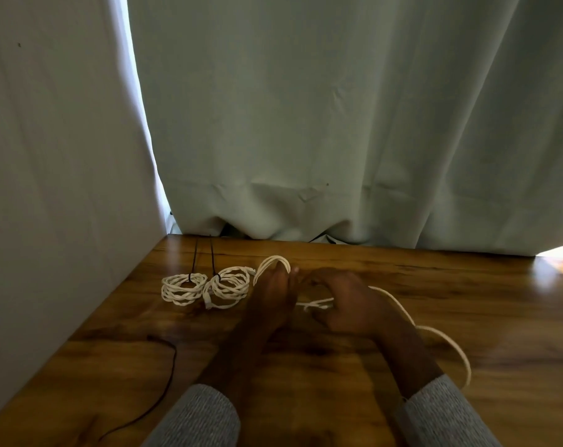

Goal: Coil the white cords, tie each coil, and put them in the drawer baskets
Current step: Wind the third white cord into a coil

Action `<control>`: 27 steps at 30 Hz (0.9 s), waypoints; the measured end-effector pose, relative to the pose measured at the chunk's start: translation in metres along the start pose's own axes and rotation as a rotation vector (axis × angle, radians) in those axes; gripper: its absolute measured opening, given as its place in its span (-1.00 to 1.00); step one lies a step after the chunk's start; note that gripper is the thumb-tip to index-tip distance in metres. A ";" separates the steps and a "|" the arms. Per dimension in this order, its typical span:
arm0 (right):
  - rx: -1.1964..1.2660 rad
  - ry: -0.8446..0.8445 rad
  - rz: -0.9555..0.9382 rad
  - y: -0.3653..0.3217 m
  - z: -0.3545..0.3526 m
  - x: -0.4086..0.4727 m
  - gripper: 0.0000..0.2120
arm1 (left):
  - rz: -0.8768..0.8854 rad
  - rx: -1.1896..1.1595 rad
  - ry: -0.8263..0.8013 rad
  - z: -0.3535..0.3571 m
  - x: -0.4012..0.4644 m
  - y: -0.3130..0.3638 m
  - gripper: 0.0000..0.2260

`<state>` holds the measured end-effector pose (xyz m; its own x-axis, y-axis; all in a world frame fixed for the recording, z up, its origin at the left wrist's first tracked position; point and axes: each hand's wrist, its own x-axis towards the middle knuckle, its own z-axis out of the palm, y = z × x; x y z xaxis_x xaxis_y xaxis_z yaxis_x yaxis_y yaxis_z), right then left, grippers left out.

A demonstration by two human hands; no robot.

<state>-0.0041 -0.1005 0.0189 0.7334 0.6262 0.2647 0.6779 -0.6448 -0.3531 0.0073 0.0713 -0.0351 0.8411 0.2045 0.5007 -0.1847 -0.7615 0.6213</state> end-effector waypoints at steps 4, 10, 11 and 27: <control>0.156 0.090 -0.082 0.007 -0.011 -0.004 -0.75 | -0.094 0.002 0.032 -0.001 0.000 0.000 -0.69; 0.006 -0.232 0.001 0.022 -0.001 -0.001 -0.93 | -0.127 -0.170 0.238 0.001 0.010 -0.001 -0.66; -0.047 -0.246 0.034 0.026 0.003 0.000 -0.92 | -0.128 -0.191 0.243 0.001 0.011 -0.001 -0.66; 0.087 0.184 0.056 0.022 -0.003 -0.001 -0.49 | -0.327 -0.613 -0.009 0.010 0.007 0.011 -0.70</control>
<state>0.0105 -0.1170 0.0137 0.7718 0.4951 0.3990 0.6351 -0.6307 -0.4459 0.0157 0.0579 -0.0307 0.9063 0.3572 0.2260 -0.1725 -0.1757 0.9692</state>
